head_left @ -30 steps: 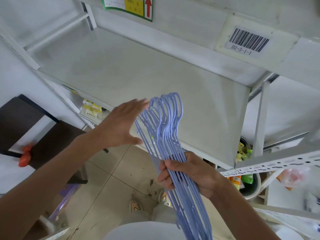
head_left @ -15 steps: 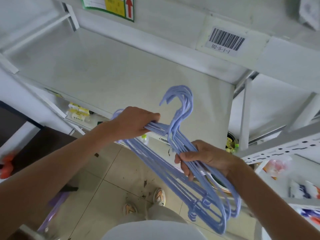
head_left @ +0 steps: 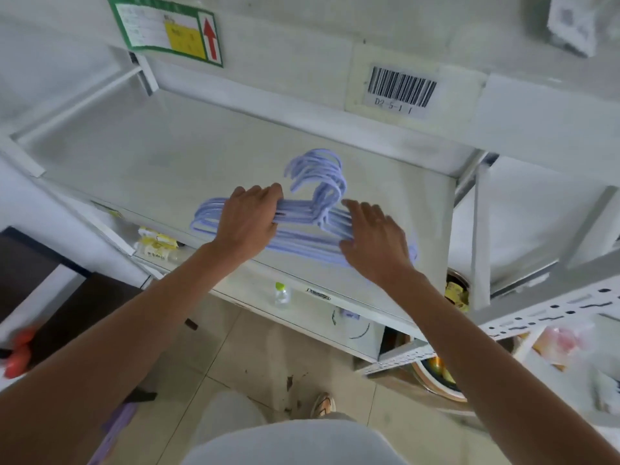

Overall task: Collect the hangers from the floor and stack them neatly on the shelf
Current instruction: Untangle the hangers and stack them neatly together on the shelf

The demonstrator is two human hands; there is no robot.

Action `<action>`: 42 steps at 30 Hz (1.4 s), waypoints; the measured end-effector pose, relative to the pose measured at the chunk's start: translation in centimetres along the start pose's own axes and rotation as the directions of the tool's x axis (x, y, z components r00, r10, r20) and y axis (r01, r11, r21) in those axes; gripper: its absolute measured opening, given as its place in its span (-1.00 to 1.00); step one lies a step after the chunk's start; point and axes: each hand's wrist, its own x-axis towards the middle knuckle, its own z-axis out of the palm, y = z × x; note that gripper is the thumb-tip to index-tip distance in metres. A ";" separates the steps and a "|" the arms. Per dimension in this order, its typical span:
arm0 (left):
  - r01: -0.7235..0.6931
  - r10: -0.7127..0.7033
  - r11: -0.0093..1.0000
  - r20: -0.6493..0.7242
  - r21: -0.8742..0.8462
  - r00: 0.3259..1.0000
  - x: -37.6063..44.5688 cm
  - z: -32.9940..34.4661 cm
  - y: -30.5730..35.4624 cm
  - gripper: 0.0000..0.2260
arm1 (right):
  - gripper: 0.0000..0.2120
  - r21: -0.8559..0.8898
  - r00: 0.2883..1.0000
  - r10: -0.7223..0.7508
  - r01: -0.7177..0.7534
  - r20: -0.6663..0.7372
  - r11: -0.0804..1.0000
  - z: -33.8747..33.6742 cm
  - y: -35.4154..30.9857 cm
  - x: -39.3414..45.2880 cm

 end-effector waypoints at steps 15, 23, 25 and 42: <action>-0.149 0.141 0.984 -0.082 -0.098 0.987 5.1 11.6 -4.4 -0.76 | -0.61 -0.130 0.955 0.232 -0.258 -0.185 0.957 9.2 2.1 4.3; -0.151 0.158 0.937 -0.005 -0.316 0.987 4.9 11.7 -6.2 -0.32 | -0.36 0.022 0.932 0.281 -0.283 -0.228 0.959 10.3 1.3 3.3; -0.129 0.138 0.939 0.008 -0.319 0.990 4.9 11.2 -5.9 -0.54 | -0.33 0.019 0.931 0.287 -0.290 -0.224 0.957 10.2 0.9 3.2; -0.181 0.193 0.916 -0.002 -0.357 0.981 9.1 13.5 -6.6 -0.70 | -0.60 0.023 0.915 0.369 -0.371 -0.162 0.928 10.1 1.6 6.4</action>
